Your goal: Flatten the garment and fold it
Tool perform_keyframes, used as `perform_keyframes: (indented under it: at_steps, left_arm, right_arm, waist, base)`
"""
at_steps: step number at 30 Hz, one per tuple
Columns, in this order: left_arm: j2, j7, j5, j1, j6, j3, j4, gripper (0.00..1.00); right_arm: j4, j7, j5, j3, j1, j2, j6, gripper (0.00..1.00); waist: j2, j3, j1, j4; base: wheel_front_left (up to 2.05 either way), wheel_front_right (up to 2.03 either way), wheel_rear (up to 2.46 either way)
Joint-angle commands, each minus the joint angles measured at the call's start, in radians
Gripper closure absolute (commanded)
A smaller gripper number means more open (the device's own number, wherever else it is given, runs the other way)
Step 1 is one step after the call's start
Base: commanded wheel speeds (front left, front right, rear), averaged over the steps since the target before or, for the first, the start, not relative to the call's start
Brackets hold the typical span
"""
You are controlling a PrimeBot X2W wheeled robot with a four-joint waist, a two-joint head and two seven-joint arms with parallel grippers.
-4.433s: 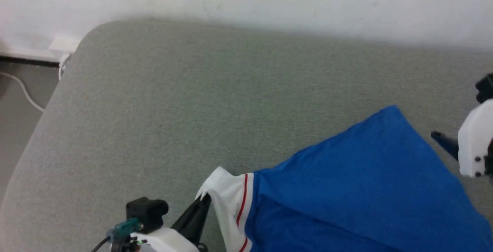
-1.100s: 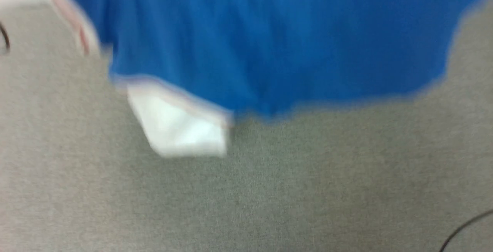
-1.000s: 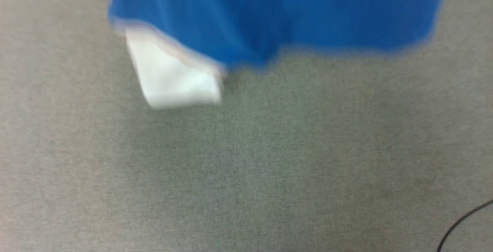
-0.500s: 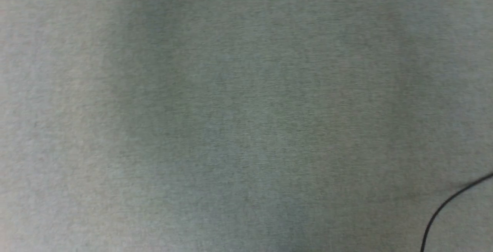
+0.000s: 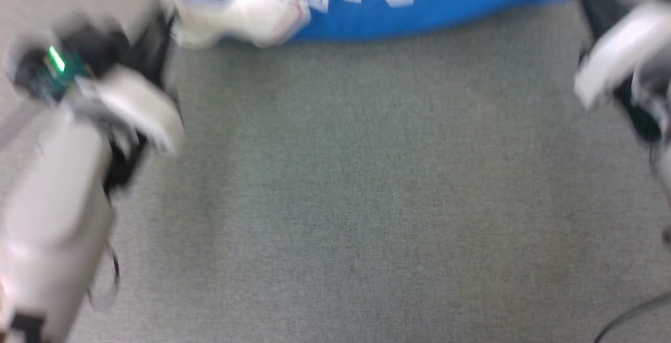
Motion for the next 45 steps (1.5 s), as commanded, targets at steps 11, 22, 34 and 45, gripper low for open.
perform_keyframes:
  at_steps: [11, 22, 34, 45]
  left_arm:
    - [0.155, 0.224, -0.177, 0.584, 0.05, -0.059, -0.288, 1.0]
    - [0.267, 0.34, -0.308, 0.957, 0.176, -0.052, -0.615, 1.0]
    - [0.365, 0.462, -0.48, 1.197, 0.202, -0.069, -0.791, 1.0]
    - [0.292, 0.357, -0.4, 1.038, 0.184, -0.023, -0.811, 1.0]
  right_arm:
    - [-0.185, 0.081, 0.136, 0.103, 0.442, -0.167, -0.001, 1.0]
    - [-0.405, 0.307, 0.281, 0.033, 0.806, -0.293, -0.001, 1.0]
    - [-0.606, 0.546, 0.331, -0.208, 1.153, -0.332, -0.001, 1.0]
    - [-0.755, 0.573, 0.262, -0.393, 1.155, -0.211, -0.001, 1.0]
  waist:
    - [0.0, -0.315, 0.0002, 0.025]
    - [0.0, -0.432, 0.0002, 0.046]
    - [0.0, -0.471, 0.0002, 0.038]
    - [0.0, -0.416, 0.0002, 0.023]
  base:
    - [0.0, 0.0, 0.0]
    - [0.0, 0.0, 0.0]
    - [0.0, 0.0, 0.0]
    - [0.0, 0.0, 0.0]
